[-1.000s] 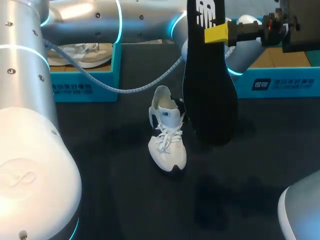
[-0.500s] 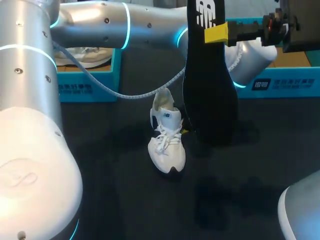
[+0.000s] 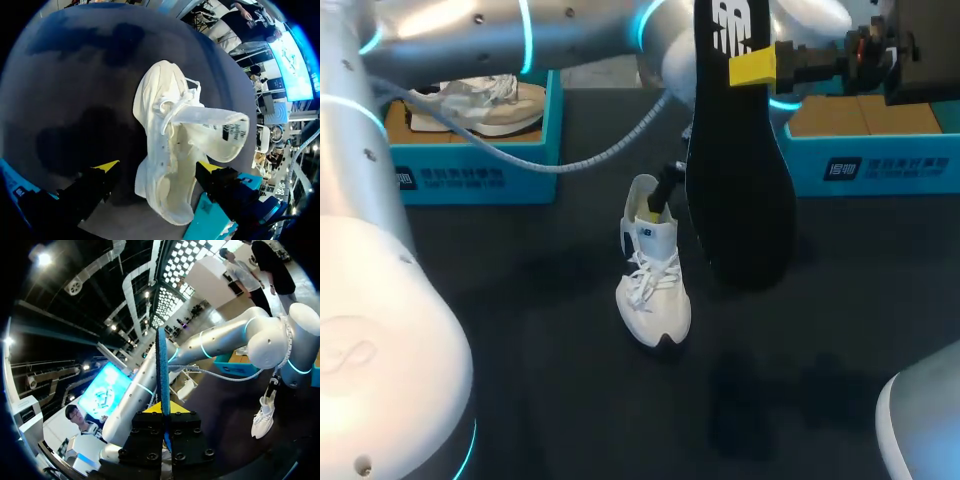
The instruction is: Take the shoe out of the shoebox, open the shoe tongue, remove and reinsert the insole, then place the shoe into the shoebox
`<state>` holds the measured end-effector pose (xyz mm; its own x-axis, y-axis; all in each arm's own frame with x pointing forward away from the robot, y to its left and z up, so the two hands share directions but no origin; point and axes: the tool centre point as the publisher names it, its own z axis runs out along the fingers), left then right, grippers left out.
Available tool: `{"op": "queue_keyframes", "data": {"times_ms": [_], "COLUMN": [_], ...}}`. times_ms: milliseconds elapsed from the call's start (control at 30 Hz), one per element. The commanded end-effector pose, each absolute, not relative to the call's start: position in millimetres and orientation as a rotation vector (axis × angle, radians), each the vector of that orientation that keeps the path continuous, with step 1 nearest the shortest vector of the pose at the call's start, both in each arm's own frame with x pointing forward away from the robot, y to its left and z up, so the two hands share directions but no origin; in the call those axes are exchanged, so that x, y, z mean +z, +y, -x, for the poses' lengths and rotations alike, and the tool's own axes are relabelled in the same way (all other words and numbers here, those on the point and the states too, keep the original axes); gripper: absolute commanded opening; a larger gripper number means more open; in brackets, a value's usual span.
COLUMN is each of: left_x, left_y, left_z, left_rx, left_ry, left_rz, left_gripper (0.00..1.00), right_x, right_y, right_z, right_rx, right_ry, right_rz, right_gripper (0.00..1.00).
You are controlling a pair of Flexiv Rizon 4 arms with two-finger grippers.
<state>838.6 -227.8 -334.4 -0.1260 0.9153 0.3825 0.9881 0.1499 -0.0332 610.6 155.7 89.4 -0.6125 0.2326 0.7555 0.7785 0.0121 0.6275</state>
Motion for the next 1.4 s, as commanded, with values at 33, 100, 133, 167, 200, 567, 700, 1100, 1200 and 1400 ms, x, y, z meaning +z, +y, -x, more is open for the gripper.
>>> {"op": "queue_keyframes", "data": {"times_ms": [33, 100, 133, 167, 200, 567, 700, 1100, 1200, 1400], "left_x": [-302, -294, -288, -284, -278, -239, -226, -176, -165, -151], "left_y": [-201, -198, -196, -194, -192, -172, -166, -158, -155, -150], "left_z": [-833, -833, -832, -832, -832, -830, -826, -810, -807, -809], "left_rx": [-0.166, -0.125, -0.088, -0.064, -0.013, 0.283, 0.369, 0.55, 0.615, 0.779], "left_ry": [-2.265, -2.296, -2.335, -2.349, -2.357, -2.411, -2.411, -2.453, -2.455, -2.415], "left_rz": [1.923, 1.929, 1.933, 1.933, 1.949, 2.053, 2.112, 2.335, 2.392, 2.468], "left_gripper": [1.0, 1.0, 1.0, 1.0, 1.0, 1.0, 1.0, 1.0, 1.0, 1.0], "right_x": [90, 90, 90, 90, 90, 90, 90, 90, 90, 89], "right_y": [160, 160, 160, 160, 160, 160, 160, 160, 160, 153], "right_z": [-614, -614, -614, -614, -614, -614, -614, -614, -614, -631], "right_rx": [-1.629, -1.629, -1.629, -1.629, -1.629, -1.629, -1.629, -1.629, -1.629, -1.578], "right_ry": [-1.855, -1.855, -1.855, -1.855, -1.855, -1.855, -1.855, -1.855, -1.855, -1.811], "right_rz": [1.032, 1.032, 1.032, 1.032, 1.032, 1.032, 1.032, 1.032, 1.032, 1.108], "right_gripper": [0.0, 0.0, 0.0, 0.0, 0.0, 0.0, 0.0, 0.0, 0.0, 0.0]}}
